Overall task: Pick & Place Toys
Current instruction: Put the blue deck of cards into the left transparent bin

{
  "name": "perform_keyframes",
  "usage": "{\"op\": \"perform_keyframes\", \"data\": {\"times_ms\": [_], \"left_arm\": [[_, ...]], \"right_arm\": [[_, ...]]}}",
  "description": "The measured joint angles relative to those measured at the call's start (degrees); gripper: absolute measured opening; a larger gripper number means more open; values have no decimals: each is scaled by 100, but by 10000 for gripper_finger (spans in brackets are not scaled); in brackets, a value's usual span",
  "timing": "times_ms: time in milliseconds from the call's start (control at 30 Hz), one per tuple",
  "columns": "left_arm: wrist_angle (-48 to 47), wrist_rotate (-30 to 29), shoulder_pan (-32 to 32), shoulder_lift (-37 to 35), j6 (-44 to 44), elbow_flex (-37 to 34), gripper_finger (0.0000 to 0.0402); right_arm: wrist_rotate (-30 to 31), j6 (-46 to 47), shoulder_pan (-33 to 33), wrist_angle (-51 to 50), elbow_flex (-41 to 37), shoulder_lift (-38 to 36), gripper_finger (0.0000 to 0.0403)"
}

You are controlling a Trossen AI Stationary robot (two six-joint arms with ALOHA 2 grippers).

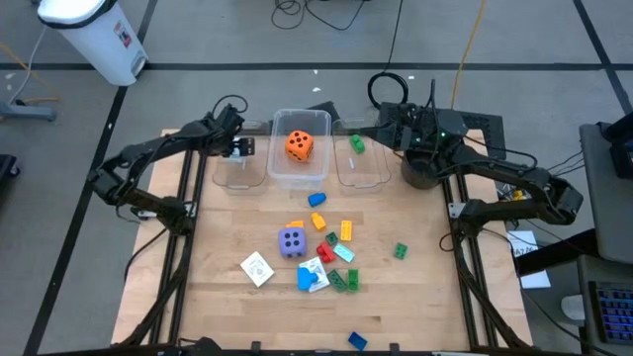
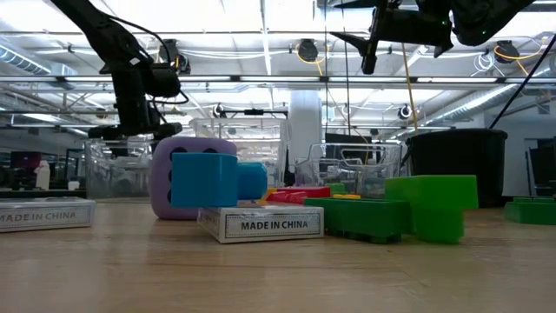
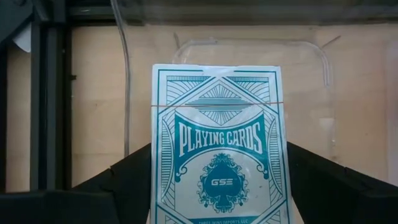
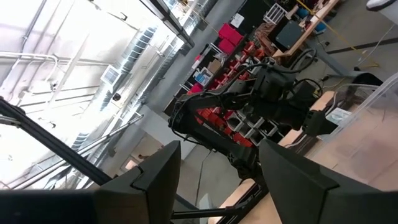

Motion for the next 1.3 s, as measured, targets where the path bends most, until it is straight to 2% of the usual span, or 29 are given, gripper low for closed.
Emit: {"op": "perform_keyframes", "data": {"times_ms": [300, 667, 1300], "left_arm": [[363, 71, -24, 0, -208, 0, 310], [629, -51, -330, 18, -374, 2, 302], [1014, -74, -788, 836, -538, 79, 300]], "right_arm": [[0, 0, 0, 0, 0, 0, 210], [0, 0, 0, 0, 0, 0, 210], [0, 0, 0, -87, -2, 0, 210]]}}
